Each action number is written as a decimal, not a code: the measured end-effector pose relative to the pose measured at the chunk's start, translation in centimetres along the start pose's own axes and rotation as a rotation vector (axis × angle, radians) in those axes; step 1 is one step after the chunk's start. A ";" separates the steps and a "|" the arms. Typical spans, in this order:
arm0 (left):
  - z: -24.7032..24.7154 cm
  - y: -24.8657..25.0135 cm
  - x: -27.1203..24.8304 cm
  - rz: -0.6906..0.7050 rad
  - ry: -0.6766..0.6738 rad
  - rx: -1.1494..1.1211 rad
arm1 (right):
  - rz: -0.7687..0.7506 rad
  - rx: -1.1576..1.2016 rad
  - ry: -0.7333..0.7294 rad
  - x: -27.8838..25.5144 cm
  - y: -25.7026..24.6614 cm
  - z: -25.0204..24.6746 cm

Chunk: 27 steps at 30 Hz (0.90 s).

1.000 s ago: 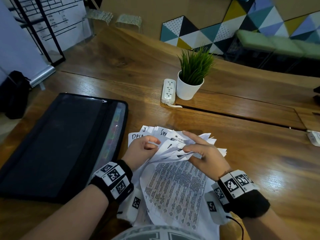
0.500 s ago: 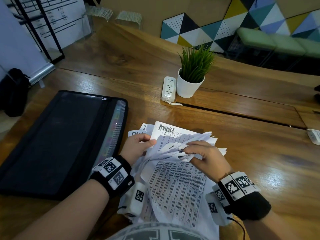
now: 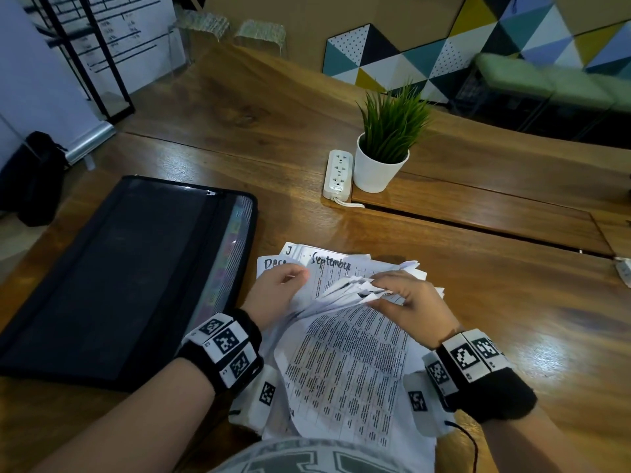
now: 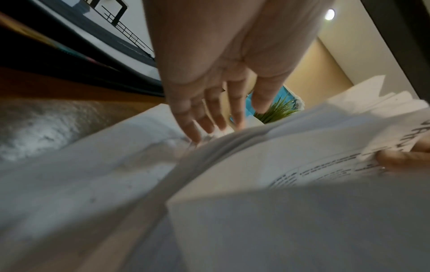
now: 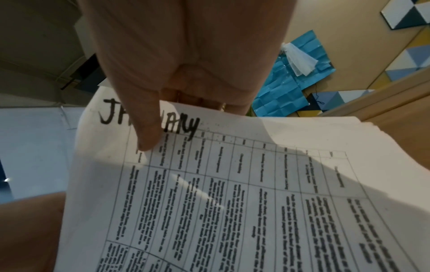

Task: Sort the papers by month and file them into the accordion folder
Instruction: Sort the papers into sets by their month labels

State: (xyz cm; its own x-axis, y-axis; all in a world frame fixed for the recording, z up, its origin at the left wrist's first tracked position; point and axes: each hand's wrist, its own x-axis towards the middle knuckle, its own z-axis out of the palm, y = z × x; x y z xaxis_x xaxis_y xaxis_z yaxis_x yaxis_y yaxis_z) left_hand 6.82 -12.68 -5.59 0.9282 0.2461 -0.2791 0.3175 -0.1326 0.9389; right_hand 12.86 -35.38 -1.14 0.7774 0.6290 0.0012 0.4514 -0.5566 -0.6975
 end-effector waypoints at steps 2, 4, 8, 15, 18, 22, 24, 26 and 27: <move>0.0 -0.2 0.2 -0.007 0.058 0.088 | 0.074 0.049 -0.001 -0.1 0.1 -0.1; -0.1 -0.3 0.3 -0.036 0.020 0.175 | 0.111 0.095 -0.012 -0.2 0.3 -0.1; 0.1 -0.2 0.5 -0.064 -0.003 0.178 | 0.176 0.135 -0.027 -0.1 0.7 -0.2; 0.1 -0.3 0.6 -0.016 0.048 0.238 | 0.135 0.114 -0.060 0.1 0.9 0.2; 0.3 -0.5 0.5 -0.062 0.030 0.090 | 0.037 0.091 -0.077 -0.1 0.4 0.2; 0.3 -0.6 -0.5 -0.158 -0.142 -0.237 | -0.044 0.078 -0.016 -0.5 0.4 -0.1; 0.4 -0.3 -1.0 -0.152 -0.204 -0.301 | -0.083 0.067 0.008 -0.6 0.5 -0.2; 0.5 0.2 -1.6 -0.137 -0.234 -0.314 | -0.100 0.062 0.008 -0.5 0.5 -0.3; 0.5 0.4 -1.7 -0.140 -0.251 -0.310 | -0.092 0.052 0.005 -0.5 0.4 -0.3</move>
State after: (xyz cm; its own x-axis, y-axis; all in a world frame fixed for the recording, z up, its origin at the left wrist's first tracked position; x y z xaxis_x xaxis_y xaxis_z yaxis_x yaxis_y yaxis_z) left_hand 5.46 -13.62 -4.88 0.9109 -0.0056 -0.4127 0.4062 0.1898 0.8939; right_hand 12.82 -36.08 -1.19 0.7361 0.6732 0.0710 0.4979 -0.4674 -0.7305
